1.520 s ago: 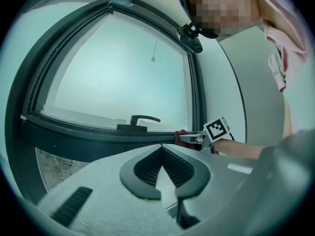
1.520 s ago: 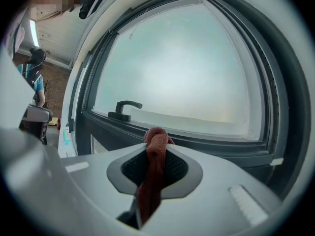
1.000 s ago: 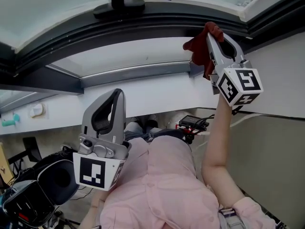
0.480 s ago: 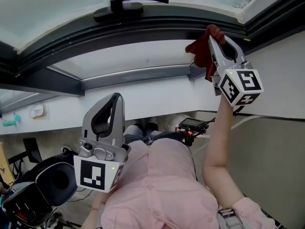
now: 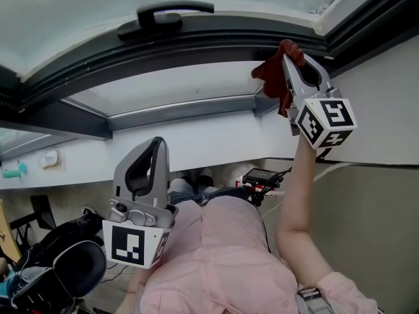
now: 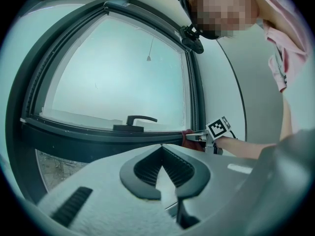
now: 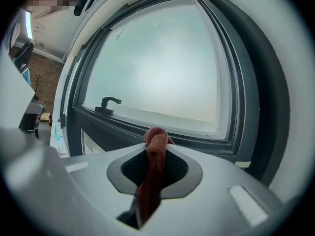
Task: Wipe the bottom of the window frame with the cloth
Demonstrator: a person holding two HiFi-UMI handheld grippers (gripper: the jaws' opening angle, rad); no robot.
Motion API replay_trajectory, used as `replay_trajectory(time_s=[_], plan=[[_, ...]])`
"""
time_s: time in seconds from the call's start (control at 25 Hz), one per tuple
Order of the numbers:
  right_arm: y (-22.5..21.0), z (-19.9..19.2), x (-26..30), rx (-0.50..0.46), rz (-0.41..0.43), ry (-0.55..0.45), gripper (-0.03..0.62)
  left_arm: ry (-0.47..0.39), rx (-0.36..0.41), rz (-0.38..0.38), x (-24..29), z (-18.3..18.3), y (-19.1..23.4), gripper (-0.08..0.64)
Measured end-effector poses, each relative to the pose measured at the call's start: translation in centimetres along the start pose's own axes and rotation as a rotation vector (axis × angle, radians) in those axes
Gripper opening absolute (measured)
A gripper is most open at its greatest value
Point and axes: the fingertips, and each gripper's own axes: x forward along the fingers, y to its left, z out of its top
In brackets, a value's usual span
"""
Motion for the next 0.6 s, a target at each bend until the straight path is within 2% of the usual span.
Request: replay_trajectory(time_s=[0.6], plan=[[-3.3, -0.6, -1.2, 0.03, -0.036, -0.018, 0.052, -0.005, 0.002, 0.006, 1.4, -0.1, -2.3, 0.0]])
